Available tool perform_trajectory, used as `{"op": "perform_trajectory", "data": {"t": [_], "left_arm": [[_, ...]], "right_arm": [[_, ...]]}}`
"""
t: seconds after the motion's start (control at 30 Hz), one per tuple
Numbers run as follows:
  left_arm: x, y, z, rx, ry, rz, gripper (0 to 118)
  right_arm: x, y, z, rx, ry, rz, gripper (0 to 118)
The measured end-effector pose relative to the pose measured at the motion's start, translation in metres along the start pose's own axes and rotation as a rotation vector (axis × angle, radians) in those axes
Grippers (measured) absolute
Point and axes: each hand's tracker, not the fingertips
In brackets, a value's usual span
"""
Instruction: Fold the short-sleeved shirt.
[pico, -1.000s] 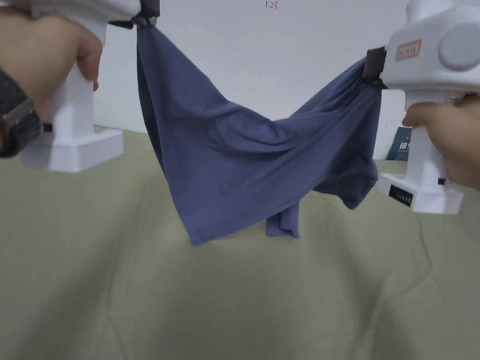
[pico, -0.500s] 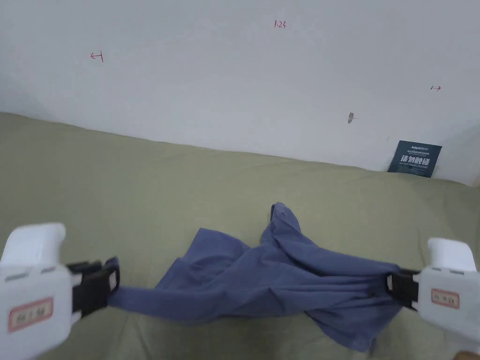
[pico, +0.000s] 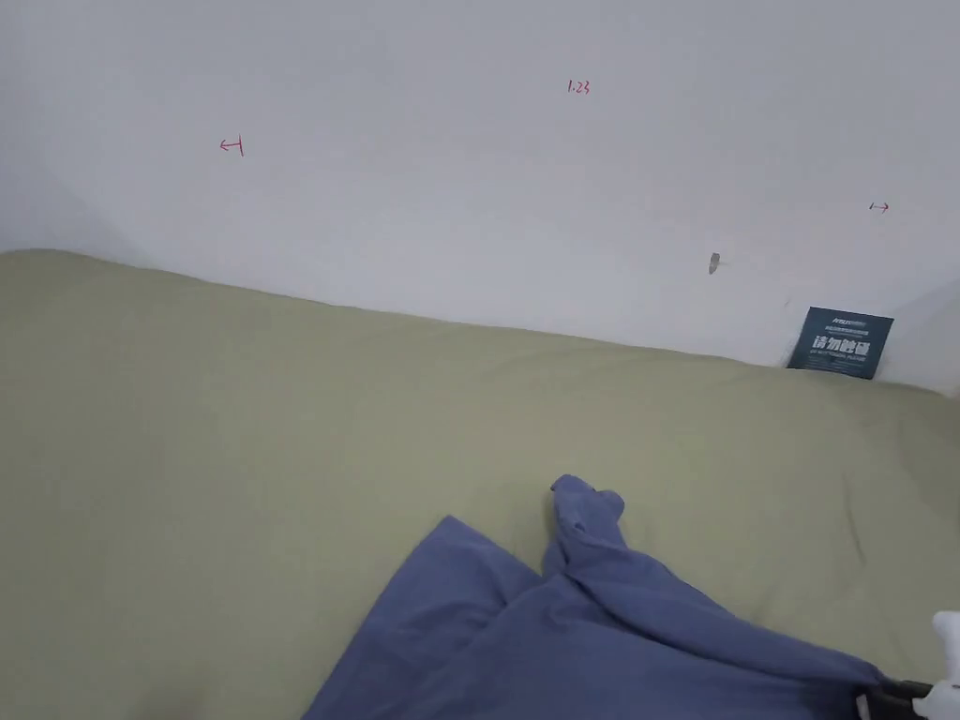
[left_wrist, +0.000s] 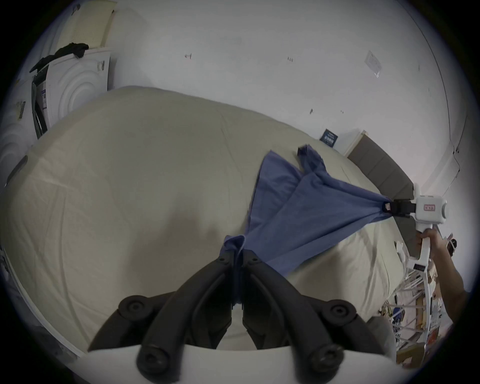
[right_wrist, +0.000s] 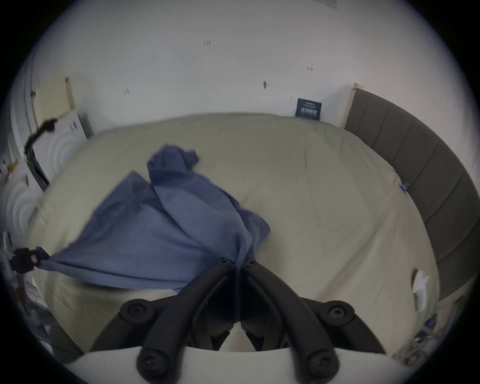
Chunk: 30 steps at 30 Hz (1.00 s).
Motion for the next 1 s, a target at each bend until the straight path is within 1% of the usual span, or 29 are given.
{"op": "perform_trajectory", "data": {"t": [0.1,0.13,0.17,0.23,0.3,0.33,0.37,0.4,0.47,0.5,0.53,0.57,0.63,0.67,0.7,0.77,0.83,0.93,1.0], "left_arm": [[0.006,-0.024,-0.008,-0.089,0.006,-0.023,5],[0.008,-0.031,-0.012,-0.112,0.006,-0.023,5],[0.009,-0.038,-0.015,-0.146,-0.001,-0.004,5],[0.005,-0.053,-0.023,-0.197,-0.017,0.023,5],[0.006,-0.057,-0.021,-0.197,-0.02,0.029,6],[0.007,-0.057,-0.018,-0.196,-0.022,0.033,11],[0.006,-0.054,-0.015,-0.186,-0.024,0.053,20],[0.005,-0.05,-0.01,-0.171,-0.024,0.081,25],[0.003,-0.039,0.003,-0.14,-0.024,0.133,38],[0.003,-0.032,0.012,-0.113,-0.024,0.155,62],[0.004,-0.024,0.021,-0.07,-0.042,0.159,82],[0.006,-0.016,0.034,-0.009,-0.049,0.158,85],[0.021,0.0,0.055,0.107,-0.039,0.088,85],[0.028,0.007,0.064,0.161,-0.023,0.035,85],[0.039,0.014,0.072,0.21,-0.002,-0.024,85],[0.068,0.02,0.083,0.275,0.061,-0.132,85],[0.097,0.022,0.087,0.313,0.113,-0.24,85],[0.136,0.014,0.078,0.334,0.186,-0.341,85],[0.156,0.003,0.073,0.342,0.185,-0.333,83]], "right_arm": [[-0.011,-0.021,-0.009,-0.105,-0.03,0.053,5],[-0.013,-0.029,-0.014,-0.131,-0.03,0.05,5],[-0.014,-0.036,-0.018,-0.15,-0.031,0.035,5],[-0.01,-0.048,-0.024,-0.181,-0.017,-0.036,5],[-0.006,-0.054,-0.023,-0.172,0.016,-0.099,8],[-0.004,-0.055,-0.02,-0.156,0.036,-0.118,18],[-0.002,-0.054,-0.013,-0.129,0.043,-0.129,34],[0.0,-0.053,-0.006,-0.117,0.049,-0.134,40],[0.004,-0.048,0.014,-0.043,0.109,-0.167,54],[0.007,-0.045,0.026,0.002,0.138,-0.18,74],[0.008,-0.042,0.04,0.052,0.147,-0.184,80],[0.007,-0.037,0.056,0.102,0.14,-0.187,77],[0.002,-0.028,0.086,0.179,0.077,-0.159,78],[-0.004,-0.027,0.101,0.227,0.049,-0.146,78],[-0.009,-0.027,0.117,0.276,0.041,-0.132,78],[-0.023,-0.034,0.143,0.368,0.028,-0.142,78],[-0.038,-0.047,0.163,0.425,0.015,-0.152,79],[-0.06,-0.072,0.173,0.42,-0.014,-0.158,79],[-0.072,-0.092,0.171,0.394,-0.054,-0.156,78]]}}
